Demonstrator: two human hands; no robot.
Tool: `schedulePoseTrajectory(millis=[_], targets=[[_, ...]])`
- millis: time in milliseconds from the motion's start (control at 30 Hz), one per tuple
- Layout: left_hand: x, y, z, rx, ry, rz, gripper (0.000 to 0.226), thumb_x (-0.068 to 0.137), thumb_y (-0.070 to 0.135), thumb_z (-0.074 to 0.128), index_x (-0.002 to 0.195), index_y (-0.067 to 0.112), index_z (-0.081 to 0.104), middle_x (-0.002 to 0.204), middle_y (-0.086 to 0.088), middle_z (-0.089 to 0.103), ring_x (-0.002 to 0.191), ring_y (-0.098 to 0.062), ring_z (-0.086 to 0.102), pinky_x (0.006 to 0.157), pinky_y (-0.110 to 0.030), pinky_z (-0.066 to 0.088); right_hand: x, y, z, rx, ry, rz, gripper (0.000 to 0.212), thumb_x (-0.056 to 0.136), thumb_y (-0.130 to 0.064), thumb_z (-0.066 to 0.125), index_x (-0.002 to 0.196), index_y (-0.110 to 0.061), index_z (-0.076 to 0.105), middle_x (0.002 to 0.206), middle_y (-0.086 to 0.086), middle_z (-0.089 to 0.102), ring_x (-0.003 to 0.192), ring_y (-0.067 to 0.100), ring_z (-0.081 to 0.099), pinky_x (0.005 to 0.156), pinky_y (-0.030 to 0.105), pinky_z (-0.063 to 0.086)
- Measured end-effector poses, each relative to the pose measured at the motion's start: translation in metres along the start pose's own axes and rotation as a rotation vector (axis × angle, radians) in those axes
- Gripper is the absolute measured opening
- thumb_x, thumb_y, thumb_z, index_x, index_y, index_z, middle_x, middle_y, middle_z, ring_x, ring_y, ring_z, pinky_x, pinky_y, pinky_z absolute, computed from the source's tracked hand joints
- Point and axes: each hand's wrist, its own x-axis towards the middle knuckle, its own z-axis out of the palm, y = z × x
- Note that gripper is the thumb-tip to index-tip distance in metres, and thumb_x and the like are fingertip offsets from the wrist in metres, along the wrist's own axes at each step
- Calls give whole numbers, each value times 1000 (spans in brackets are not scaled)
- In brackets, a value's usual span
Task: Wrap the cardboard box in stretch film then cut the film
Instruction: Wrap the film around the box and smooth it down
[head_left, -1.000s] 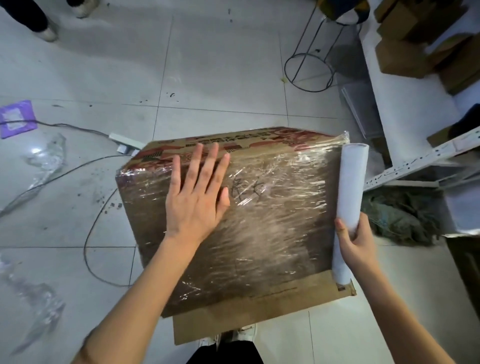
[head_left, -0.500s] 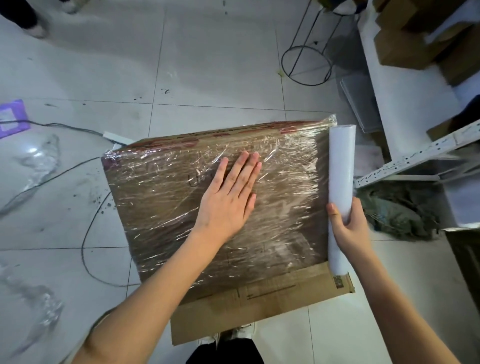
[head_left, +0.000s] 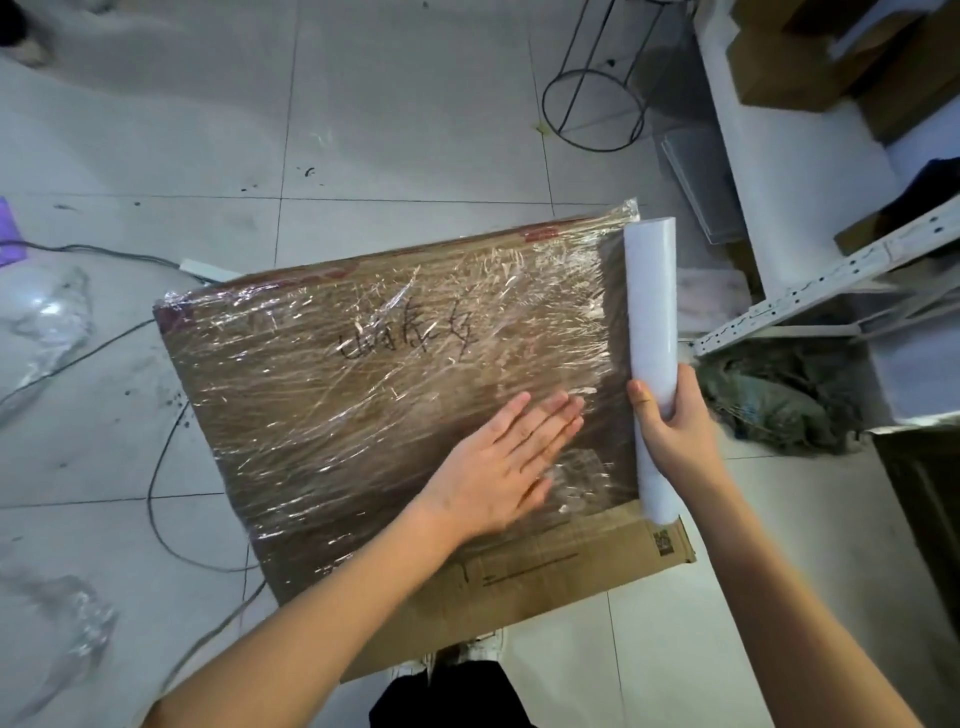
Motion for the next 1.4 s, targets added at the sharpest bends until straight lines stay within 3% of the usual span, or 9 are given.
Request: schedulePoseTrajectory(millis=[233, 433, 567, 733, 900, 1033, 1133, 1233, 1400], targets=[[-18, 23, 22, 109, -138, 114, 55, 95, 33, 34, 142, 6, 38, 152, -6, 27, 142, -21, 16, 118, -44, -7, 1, 5, 1, -9, 2, 10, 24, 91, -28, 57, 106, -15, 44, 79, -15, 47, 70, -3, 50, 62, 25, 37], [-26, 57, 25, 100, -185, 378, 59, 94, 36, 27, 144, 5, 25, 150, 4, 29, 140, -14, 29, 118, -44, -5, -1, 8, 0, -23, 1, -5, 22, 91, -28, 57, 99, -16, 40, 77, -11, 46, 67, -1, 49, 57, 20, 37], [-35, 56, 34, 325, -373, 462, 68, 97, 40, 22, 147, -1, -2, 158, -9, -1, 145, -24, 0, 106, -57, -25, -1, 7, 1, -28, -17, -4, 24, 90, -30, 57, 99, -16, 39, 74, -9, 47, 65, 7, 51, 56, 26, 38], [-13, 56, 1, 74, -176, 257, 64, 94, 42, 37, 147, 7, 25, 155, -4, 24, 146, -24, 9, 118, -45, -9, -7, 12, -2, 15, -8, -6, 22, 90, -23, 58, 99, -14, 40, 73, -9, 46, 63, 4, 48, 56, 23, 37], [75, -20, -43, 239, -14, -359, 73, 97, 45, 16, 145, -1, -14, 151, -16, -29, 141, -29, -25, 114, -46, -18, -9, 18, -5, 81, -38, 21, 21, 90, -21, 60, 102, -17, 44, 81, -13, 51, 69, -7, 51, 58, 12, 39], [107, -57, -39, 243, -73, -582, 69, 97, 47, 12, 148, 2, 5, 156, -20, 8, 144, -35, 8, 114, -54, -4, -13, 26, -19, 171, -138, 33, 30, 81, -33, 66, 98, -14, 51, 81, -8, 54, 68, -6, 51, 59, 9, 40], [104, -50, -35, 187, -120, -586, 63, 97, 45, 20, 137, 2, 42, 130, -18, 55, 119, -34, 51, 106, -51, 31, -10, 28, -28, 119, -175, 6, 32, 74, -40, 72, 93, -24, 50, 81, -9, 57, 74, 9, 57, 63, 23, 47], [101, -50, -36, 156, -50, -554, 55, 97, 43, 24, 121, 3, 53, 103, -11, 62, 88, -27, 57, 81, -39, 42, -15, 23, -33, 4, -47, -27, 45, 70, -29, 81, 89, -25, 40, 81, -2, 55, 75, 20, 59, 62, 39, 50], [101, -53, -38, 180, -51, -549, 53, 95, 43, 24, 115, 5, 55, 97, -9, 62, 83, -24, 56, 72, -35, 40, -26, 6, -42, 217, -27, 11, 62, 67, -21, 84, 101, -38, 34, 80, -4, 54, 64, 1, 59, 56, 14, 47]])
